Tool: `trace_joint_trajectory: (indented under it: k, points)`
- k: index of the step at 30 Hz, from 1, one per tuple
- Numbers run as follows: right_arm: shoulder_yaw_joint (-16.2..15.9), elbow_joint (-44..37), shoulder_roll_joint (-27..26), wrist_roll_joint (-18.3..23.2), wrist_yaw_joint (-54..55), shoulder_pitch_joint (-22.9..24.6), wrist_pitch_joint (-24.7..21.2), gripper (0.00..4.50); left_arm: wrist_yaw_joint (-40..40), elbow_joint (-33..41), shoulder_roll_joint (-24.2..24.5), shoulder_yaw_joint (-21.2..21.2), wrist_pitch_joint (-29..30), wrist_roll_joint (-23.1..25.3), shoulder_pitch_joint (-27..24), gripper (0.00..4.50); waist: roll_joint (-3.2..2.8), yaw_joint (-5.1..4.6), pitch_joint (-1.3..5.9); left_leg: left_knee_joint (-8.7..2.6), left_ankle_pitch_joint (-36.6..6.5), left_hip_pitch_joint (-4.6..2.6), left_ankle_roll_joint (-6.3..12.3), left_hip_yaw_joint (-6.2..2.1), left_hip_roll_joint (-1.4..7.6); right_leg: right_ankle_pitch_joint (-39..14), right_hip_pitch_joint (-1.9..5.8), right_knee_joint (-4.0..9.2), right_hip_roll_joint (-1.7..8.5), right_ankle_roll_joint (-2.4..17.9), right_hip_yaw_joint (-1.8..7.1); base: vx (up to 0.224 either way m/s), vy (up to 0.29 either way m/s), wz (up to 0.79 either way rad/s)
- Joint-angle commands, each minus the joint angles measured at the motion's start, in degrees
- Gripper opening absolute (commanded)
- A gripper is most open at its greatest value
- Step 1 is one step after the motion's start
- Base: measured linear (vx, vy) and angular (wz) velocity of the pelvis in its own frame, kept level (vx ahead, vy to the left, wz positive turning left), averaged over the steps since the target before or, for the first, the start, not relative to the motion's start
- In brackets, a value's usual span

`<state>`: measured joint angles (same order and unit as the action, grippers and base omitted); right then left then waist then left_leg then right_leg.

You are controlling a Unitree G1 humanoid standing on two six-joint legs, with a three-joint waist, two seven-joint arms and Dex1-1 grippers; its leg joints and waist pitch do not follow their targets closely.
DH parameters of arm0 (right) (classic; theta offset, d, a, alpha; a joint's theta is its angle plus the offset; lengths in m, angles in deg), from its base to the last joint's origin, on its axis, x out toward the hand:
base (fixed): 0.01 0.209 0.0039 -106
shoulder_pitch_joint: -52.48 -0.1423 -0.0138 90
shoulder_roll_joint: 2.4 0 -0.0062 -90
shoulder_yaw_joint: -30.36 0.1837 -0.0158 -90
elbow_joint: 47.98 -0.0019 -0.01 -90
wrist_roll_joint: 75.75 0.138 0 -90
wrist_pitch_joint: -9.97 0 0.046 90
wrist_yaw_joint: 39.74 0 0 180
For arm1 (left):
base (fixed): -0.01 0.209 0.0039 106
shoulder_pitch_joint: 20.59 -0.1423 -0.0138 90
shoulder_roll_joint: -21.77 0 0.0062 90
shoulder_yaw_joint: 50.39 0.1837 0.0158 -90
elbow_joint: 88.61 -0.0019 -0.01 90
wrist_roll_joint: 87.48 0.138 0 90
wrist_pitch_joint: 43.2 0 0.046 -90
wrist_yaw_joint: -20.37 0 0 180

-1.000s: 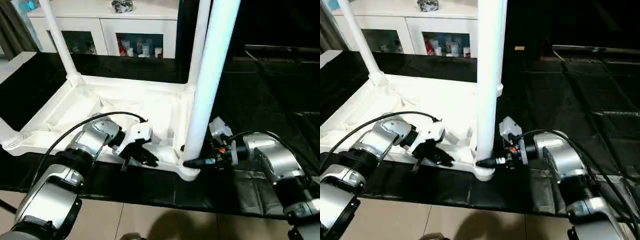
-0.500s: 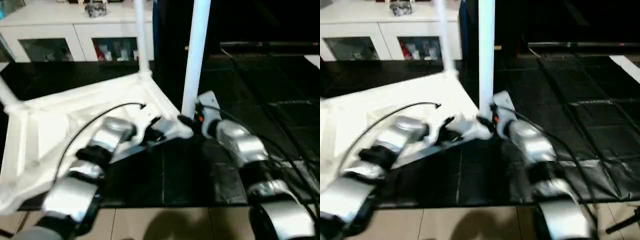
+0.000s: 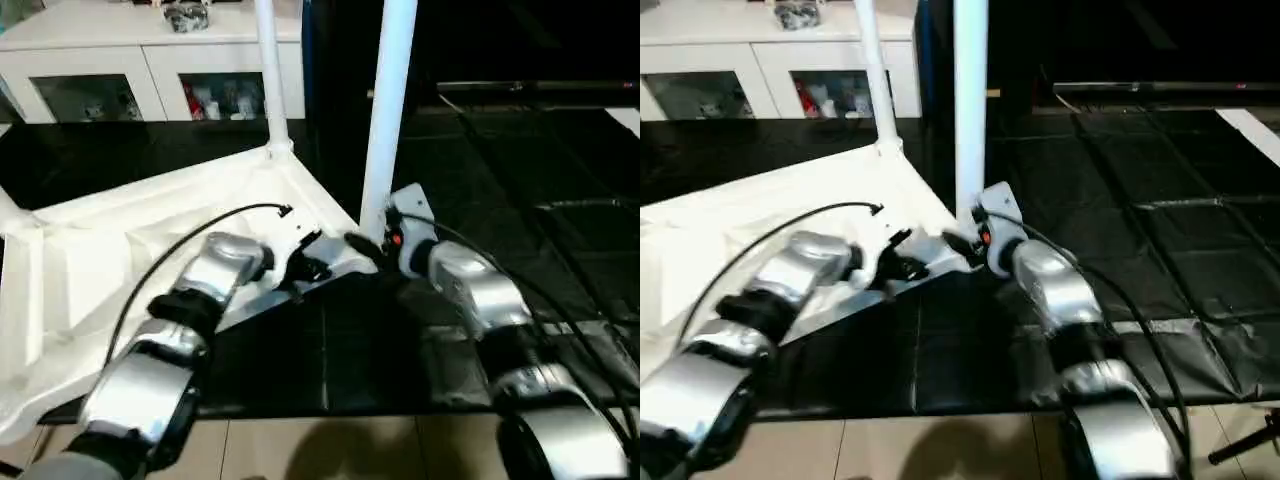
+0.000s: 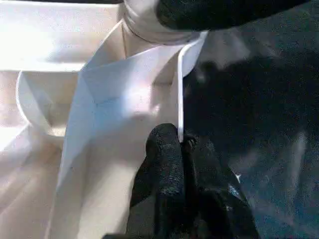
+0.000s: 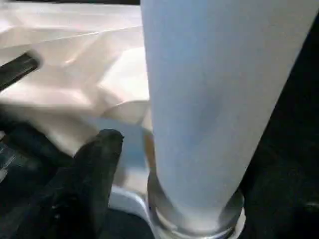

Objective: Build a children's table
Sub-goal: Rotate leg to tighten

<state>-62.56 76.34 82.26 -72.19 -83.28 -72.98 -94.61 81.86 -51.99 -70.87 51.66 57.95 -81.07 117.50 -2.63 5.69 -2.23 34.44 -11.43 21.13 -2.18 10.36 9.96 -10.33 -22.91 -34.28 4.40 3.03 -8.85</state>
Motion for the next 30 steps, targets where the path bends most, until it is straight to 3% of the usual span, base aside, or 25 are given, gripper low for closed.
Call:
trace_joint_trajectory:
  k: [1,6,8,12,15,19,22,30]
  points:
    - [-4.59,-1.38,0.49,2.06,-8.85,2.12,0.09,3.95,4.39,1.9,0.78,1.36,-4.44,-0.02,0.82,0.0,0.75,0.69,3.97,-3.16,-3.85,-0.16,7.71,-1.66,4.1,-7.67,3.96,3.95,6.26,7.4,4.52,0.0,0.0,0.0]
    - [-4.05,-4.7,5.16,4.35,-17.39,4.14,0.63,4.39,10.86,1.7,3.63,2.2,-8.36,-0.19,0.71,0.0,0.61,1.61,3.85,-3.38,-5.74,-0.46,6.45,-1.71,4.39,-11.57,3.78,4.48,6.27,6.43,4.52,0.0,0.0,0.0]
    - [-3.99,-6.46,8.31,5.39,-23.4,4.81,2.4,4.46,18.17,3.01,5.66,3.35,-10.2,-1.42,-0.26,0.0,0.6,2.05,4.04,-3.36,-5.13,-0.49,6.32,-1.78,4.57,-9.7,3.74,4.07,6.28,7.06,4.55,0.0,0.0,0.0]
    - [-5.53,-6.9,11.44,5.8,-29.03,4.8,2.08,4.46,21.5,3.0,6.98,5.09,-12.99,-0.74,-0.66,0.0,0.54,3.02,4.2,-3.17,-3.97,-0.55,6.67,-1.7,4.73,-5.93,3.58,3.48,6.33,8.74,4.62,0.0,0.0,0.0]
    - [-6.74,-8.05,13.7,7.56,-35.01,4.89,0.4,4.46,24.77,4.08,7.85,6.6,-14.79,-0.69,-1.75,0.0,0.41,3.65,4.15,-3.13,-4.14,-0.48,6.95,-1.79,4.87,-6.02,3.62,3.41,6.4,8.53,4.67,0.0,0.0,0.0]
    - [-7.05,-7.55,13.94,8.15,-37.54,4.65,0.28,4.46,26.8,5.05,8.05,7.04,-15.53,-1.03,-2.47,0.0,0.26,4.05,4.12,-3.22,-5.21,-0.62,5.76,-1.74,4.85,-7.89,3.51,3.78,6.45,8.36,4.64,0.0,0.0,0.0]
    - [-6.93,-7.1,13.56,8.81,-38.39,4.46,0.29,4.19,27.02,5.35,8.07,7.44,-16.19,-0.36,-2.71,0.0,0.29,4.12,4.14,-3.33,-5.74,-0.59,4.95,-1.89,4.99,-8.28,3.58,3.7,6.47,8.49,4.66,0.0,0.0,0.0]
    - [-7.84,-6.73,13.03,10.25,-41.24,4.33,0.44,3.63,27.37,5.72,8.77,8.0,-17.16,0.07,-2.82,0.0,0.48,4.27,4.2,-3.24,-5.05,-0.51,5.04,-1.85,4.79,-8.73,3.57,3.73,6.41,7.81,4.59,0.0,0.0,0.0]
